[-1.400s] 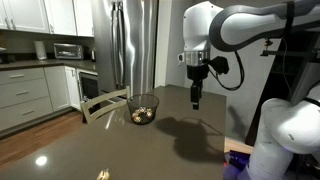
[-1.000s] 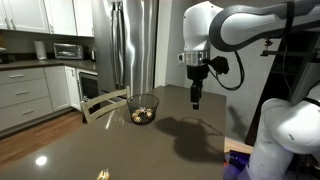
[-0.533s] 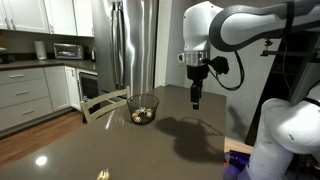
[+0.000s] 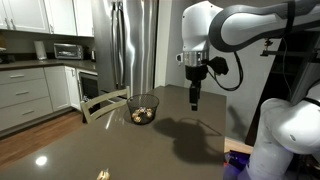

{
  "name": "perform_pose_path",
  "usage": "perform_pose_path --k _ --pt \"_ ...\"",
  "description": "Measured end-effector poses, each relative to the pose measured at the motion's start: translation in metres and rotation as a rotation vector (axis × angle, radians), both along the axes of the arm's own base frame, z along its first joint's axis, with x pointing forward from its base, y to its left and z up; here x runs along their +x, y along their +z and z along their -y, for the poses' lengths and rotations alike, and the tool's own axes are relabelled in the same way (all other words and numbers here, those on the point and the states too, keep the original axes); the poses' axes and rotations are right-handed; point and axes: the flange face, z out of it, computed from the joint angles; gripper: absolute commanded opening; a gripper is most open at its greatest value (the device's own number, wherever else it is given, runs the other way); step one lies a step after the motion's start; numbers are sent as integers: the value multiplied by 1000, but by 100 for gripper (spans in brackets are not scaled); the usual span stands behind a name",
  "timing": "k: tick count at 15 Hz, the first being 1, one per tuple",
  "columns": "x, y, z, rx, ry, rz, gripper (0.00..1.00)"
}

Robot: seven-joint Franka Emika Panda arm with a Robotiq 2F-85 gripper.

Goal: Put the green object in the bowl

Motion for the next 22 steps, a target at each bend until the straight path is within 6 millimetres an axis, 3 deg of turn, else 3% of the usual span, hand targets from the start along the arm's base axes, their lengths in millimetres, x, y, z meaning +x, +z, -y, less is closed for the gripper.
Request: perform_pose_path --k 5,11,18,22 --pt "17 9 -27 30 68 64 100" --pt "50 18 -80 98 167 148 100" --pt "100 3 -155 178 273 172 100" --pt "116 -10 -203 239 327 142 100"
